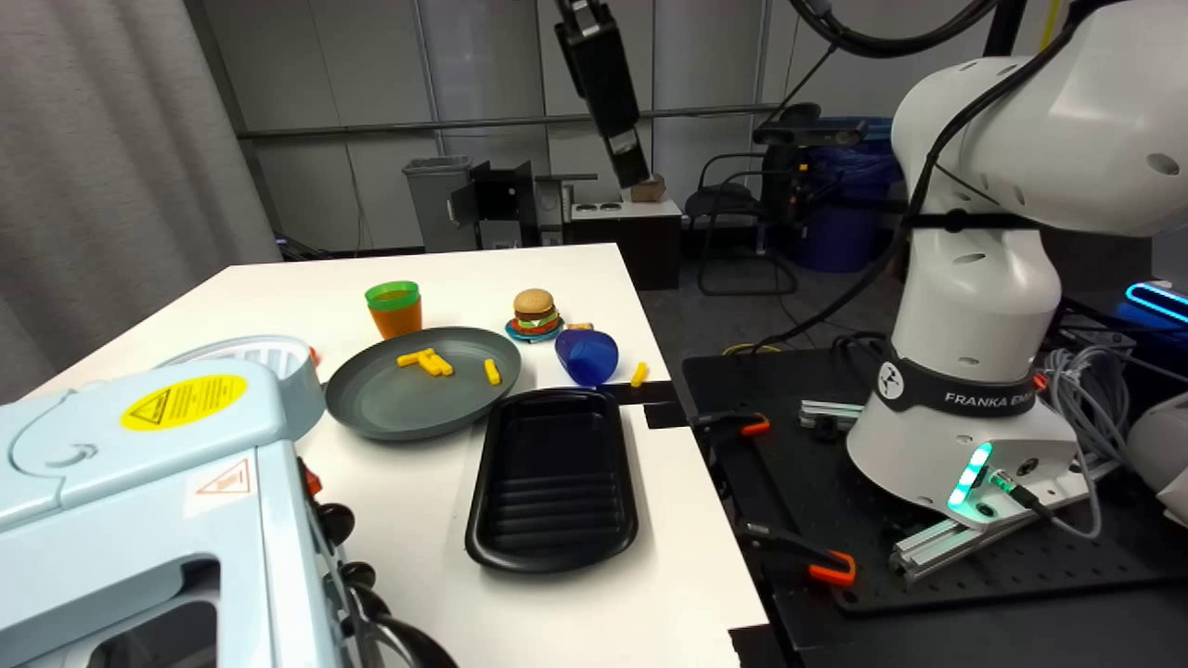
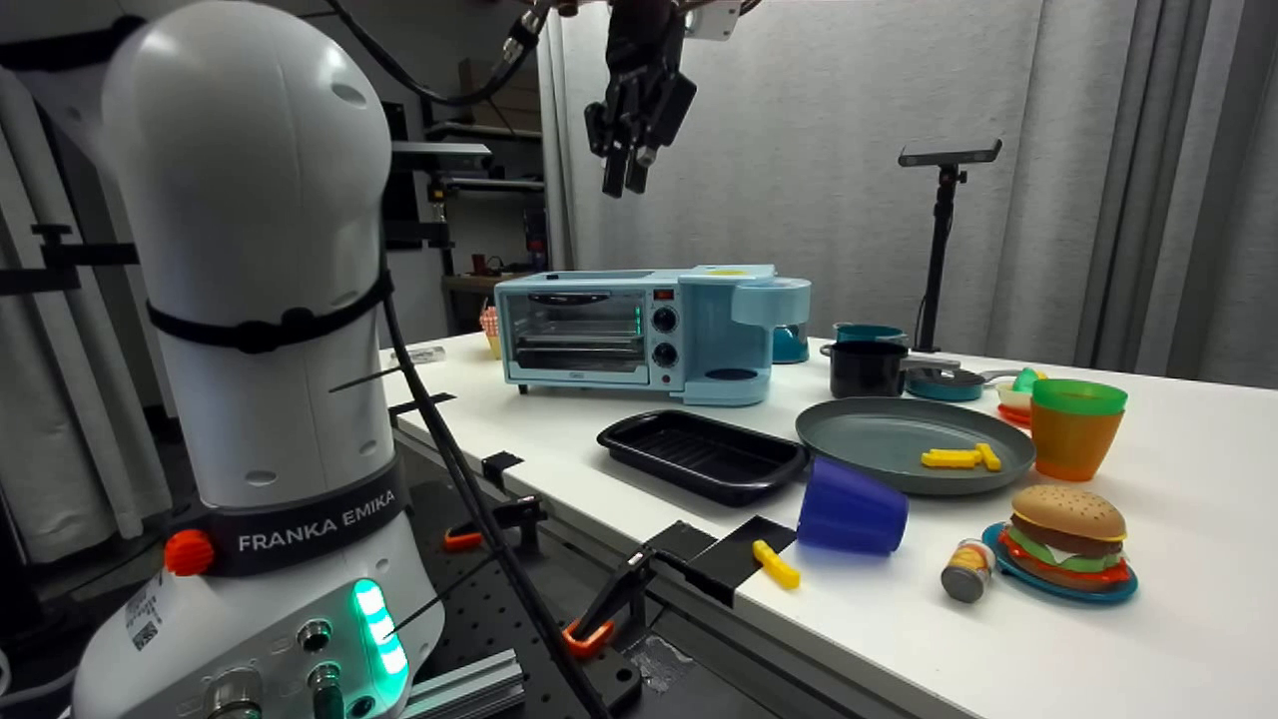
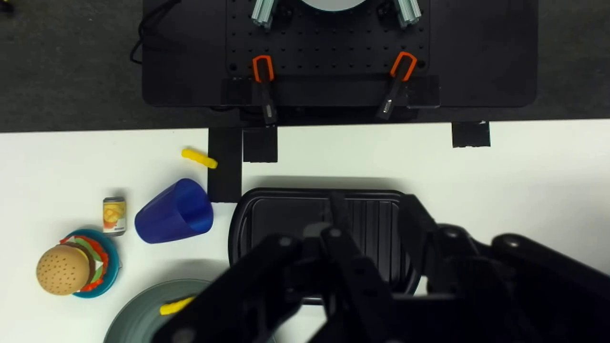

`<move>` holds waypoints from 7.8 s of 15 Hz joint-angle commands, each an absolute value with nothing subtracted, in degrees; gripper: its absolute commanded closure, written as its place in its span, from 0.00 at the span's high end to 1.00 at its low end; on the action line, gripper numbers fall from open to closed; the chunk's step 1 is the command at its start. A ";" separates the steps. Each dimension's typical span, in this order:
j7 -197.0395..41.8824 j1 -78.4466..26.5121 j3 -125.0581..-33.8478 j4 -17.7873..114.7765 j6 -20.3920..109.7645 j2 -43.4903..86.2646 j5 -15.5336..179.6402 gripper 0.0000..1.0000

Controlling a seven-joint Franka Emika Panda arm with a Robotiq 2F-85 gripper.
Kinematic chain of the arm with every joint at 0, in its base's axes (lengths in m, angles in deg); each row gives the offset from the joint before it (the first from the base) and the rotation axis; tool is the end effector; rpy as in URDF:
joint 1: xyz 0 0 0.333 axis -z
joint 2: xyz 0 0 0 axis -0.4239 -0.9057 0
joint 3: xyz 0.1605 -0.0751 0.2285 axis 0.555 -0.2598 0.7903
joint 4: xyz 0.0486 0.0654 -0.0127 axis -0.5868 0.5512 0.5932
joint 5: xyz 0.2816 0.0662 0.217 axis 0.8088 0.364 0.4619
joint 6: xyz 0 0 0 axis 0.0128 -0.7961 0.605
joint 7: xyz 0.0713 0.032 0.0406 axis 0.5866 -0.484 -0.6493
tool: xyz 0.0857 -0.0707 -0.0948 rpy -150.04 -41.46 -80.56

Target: Turn the topmost black button on the blue machine

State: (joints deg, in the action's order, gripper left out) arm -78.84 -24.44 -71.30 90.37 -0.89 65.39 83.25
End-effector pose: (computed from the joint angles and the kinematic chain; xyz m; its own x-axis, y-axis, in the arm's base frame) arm 0.3391 0.0173 0.4387 0.9533 -0.0178 -0.3016 0.0069 -0.9967 0.0804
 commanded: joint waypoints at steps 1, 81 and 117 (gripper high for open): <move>-78.29 -26.16 -70.64 90.88 0.52 64.28 82.54 0.04; -111.04 -32.79 -67.11 83.64 40.89 36.56 81.84 0.00; -111.19 -32.29 -67.05 83.70 38.95 37.38 85.35 0.00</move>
